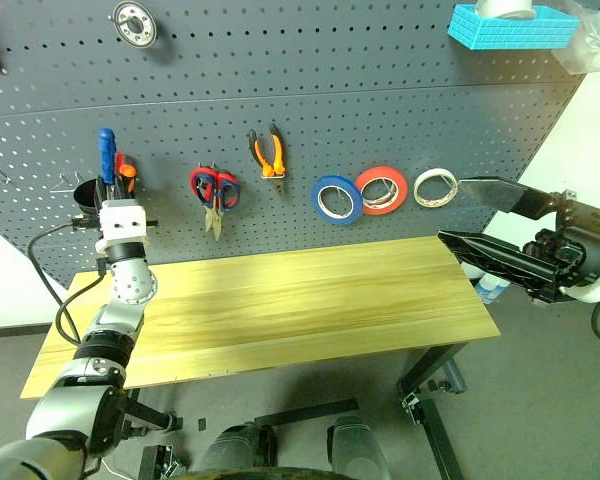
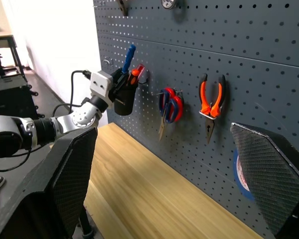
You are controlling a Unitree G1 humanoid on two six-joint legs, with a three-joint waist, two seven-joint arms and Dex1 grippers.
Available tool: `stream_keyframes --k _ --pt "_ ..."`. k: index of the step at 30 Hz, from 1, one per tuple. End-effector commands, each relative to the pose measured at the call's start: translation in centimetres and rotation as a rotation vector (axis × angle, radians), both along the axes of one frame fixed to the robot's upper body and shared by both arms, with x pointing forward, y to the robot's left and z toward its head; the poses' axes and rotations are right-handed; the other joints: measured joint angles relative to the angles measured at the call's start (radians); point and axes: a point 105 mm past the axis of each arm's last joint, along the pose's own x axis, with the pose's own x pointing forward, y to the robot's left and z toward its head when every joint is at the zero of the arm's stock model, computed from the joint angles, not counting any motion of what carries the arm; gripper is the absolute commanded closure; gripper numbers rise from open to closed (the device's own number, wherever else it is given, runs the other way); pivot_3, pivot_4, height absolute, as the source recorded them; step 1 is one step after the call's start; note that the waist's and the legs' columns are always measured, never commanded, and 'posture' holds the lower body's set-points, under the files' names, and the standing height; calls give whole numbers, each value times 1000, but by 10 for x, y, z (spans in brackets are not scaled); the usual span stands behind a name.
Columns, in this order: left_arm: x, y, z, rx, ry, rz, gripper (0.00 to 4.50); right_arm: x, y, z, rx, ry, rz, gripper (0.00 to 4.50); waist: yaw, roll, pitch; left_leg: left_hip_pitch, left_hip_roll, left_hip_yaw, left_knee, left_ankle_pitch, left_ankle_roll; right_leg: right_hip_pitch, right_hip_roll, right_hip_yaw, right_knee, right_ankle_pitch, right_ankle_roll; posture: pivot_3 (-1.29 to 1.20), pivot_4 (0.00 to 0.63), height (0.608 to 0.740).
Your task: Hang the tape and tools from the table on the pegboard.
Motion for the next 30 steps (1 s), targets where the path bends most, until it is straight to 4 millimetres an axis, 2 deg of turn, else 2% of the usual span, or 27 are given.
stream_keyframes --k 1,12,24,30 --pt "-4 -1 15 75 -50 22 3617 0 1 6 -23 -33 0 0 0 0 0 0 0 0 0 0 0 0 0 0 0 0 0 -297 104 717" --pt "-12 3 15 56 -85 57 47 2 -1 5 -33 -32 -8 0 2 0 1 0 0 4 -1 -1 1 -2 0 3 0 0 0 -298 96 717" --pt "-12 3 16 37 -88 54 47 2 -5 0 -47 -15 -29 0 2 -1 1 0 1 14 -1 -3 4 -4 0 9 0 0 1 -298 95 717" --pt "-15 6 28 25 -140 62 47 2 -6 -3 -57 -8 -33 0 1 -2 2 0 2 16 -1 -4 5 -5 -1 10 0 0 1 -300 95 717"
